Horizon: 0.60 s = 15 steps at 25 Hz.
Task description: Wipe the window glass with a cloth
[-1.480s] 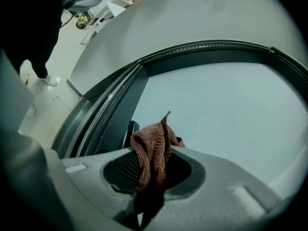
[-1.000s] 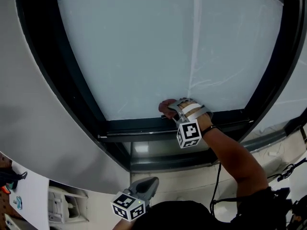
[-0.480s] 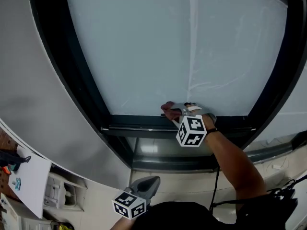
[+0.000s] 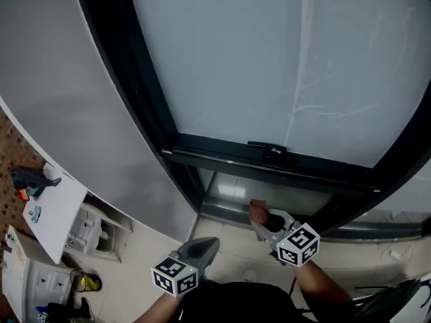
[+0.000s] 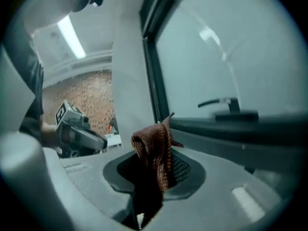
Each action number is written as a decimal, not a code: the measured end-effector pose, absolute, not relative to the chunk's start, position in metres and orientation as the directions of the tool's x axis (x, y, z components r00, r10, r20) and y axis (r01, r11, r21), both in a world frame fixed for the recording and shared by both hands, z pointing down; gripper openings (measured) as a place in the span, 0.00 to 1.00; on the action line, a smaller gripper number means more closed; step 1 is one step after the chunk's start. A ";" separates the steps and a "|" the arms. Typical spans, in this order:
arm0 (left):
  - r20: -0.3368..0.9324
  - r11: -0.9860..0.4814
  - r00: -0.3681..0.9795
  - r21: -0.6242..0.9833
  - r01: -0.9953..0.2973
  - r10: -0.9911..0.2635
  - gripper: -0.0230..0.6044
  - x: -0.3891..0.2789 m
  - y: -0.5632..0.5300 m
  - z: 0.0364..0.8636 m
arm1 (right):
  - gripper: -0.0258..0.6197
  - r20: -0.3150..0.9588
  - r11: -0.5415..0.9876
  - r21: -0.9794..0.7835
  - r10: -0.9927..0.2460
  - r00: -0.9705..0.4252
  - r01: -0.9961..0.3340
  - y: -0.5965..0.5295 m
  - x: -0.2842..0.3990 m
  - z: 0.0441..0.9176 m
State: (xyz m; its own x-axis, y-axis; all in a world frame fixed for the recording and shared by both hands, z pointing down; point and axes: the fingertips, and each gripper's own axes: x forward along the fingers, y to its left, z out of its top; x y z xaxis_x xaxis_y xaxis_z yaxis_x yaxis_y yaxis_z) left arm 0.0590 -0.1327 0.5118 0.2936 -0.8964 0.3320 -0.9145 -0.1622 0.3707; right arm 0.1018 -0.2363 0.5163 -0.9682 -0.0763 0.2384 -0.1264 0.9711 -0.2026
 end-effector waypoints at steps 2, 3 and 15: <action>0.359 -0.155 0.295 0.370 -0.916 -0.885 0.06 0.058 -0.129 0.520 | 0.16 0.249 0.928 -0.340 -0.069 -0.966 -0.154 -0.211 0.113 0.543; 0.365 -0.160 0.301 0.370 -0.915 -0.881 0.06 0.059 -0.127 0.521 | 0.16 0.263 0.917 -0.368 -0.056 -0.963 -0.153 -0.196 0.117 0.554; 0.301 -0.362 0.460 0.330 -0.872 -0.835 0.06 0.037 -0.015 0.498 | 0.16 0.239 0.923 -0.282 -0.197 -0.951 -0.262 -0.061 0.112 0.514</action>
